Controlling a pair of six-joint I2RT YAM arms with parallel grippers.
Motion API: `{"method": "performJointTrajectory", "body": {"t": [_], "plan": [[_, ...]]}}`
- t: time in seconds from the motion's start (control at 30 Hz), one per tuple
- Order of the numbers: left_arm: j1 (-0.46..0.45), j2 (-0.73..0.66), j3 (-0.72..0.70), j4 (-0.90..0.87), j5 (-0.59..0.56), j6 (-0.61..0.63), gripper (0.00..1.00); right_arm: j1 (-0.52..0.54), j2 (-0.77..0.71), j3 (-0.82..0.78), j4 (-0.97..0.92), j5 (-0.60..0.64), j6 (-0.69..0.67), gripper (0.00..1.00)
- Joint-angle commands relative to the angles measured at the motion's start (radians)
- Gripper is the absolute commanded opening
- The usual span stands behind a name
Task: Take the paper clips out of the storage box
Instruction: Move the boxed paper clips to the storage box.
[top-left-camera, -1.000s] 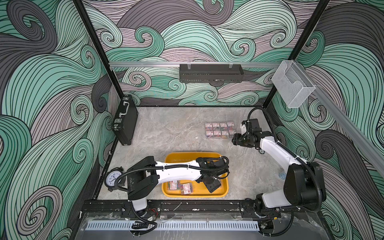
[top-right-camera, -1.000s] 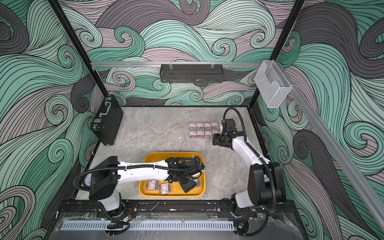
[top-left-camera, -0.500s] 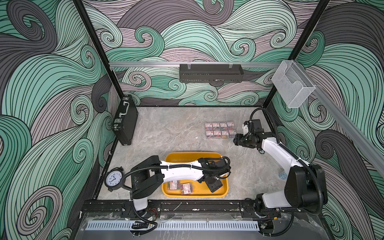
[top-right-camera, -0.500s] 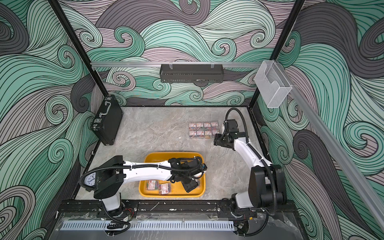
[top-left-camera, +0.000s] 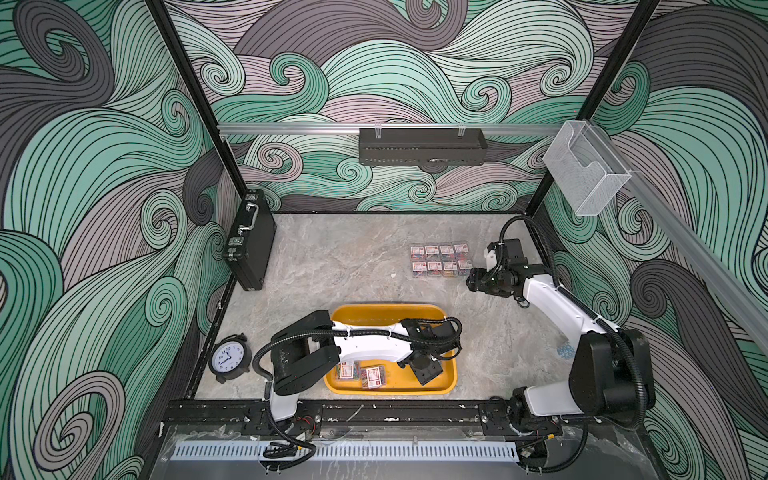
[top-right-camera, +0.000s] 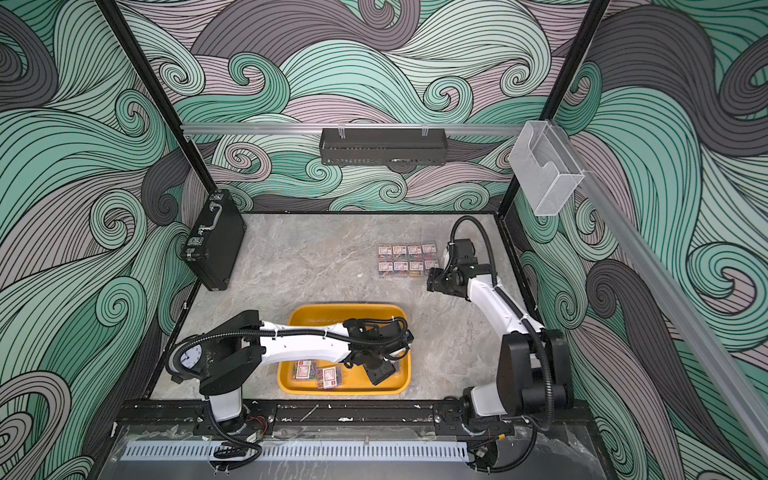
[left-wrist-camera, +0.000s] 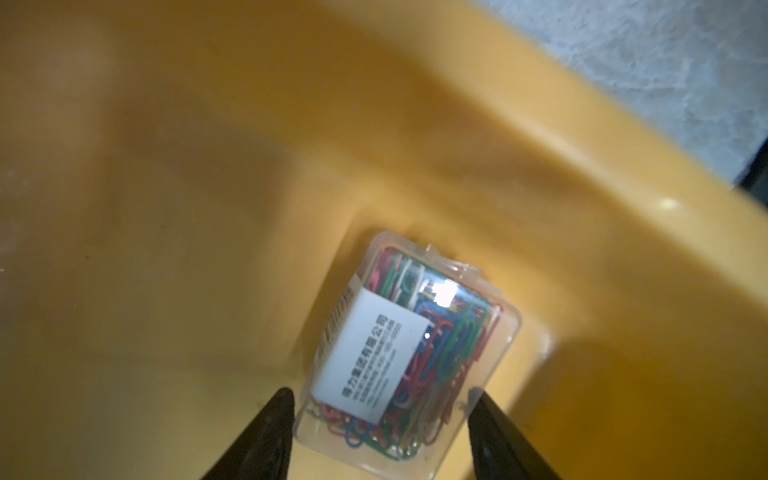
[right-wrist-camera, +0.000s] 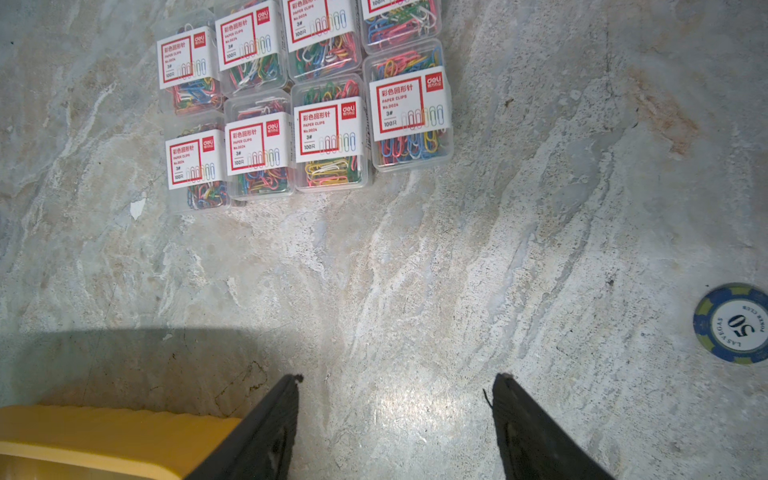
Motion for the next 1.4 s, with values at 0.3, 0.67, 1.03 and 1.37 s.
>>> {"method": "performJointTrajectory", "body": {"t": [0.3, 0.67, 1.03, 1.37], "plan": [[0.078, -0.015, -0.023, 0.006, -0.085, -0.066, 0.57, -0.005, -0.029, -0.006, -0.029, 0.012, -0.01, 0.73], [0.172, -0.031, -0.062, 0.012, -0.091, -0.129, 0.57, -0.004, -0.027, -0.001, -0.033, 0.015, -0.012, 0.73], [0.183, -0.041, -0.058, 0.049, -0.074, -0.086, 0.63, -0.004, -0.024, 0.003, -0.041, 0.024, -0.016, 0.74], [0.207, -0.026, -0.021, 0.064, -0.077, -0.028, 0.65, -0.004, -0.031, 0.005, -0.052, 0.034, -0.018, 0.78]]}}
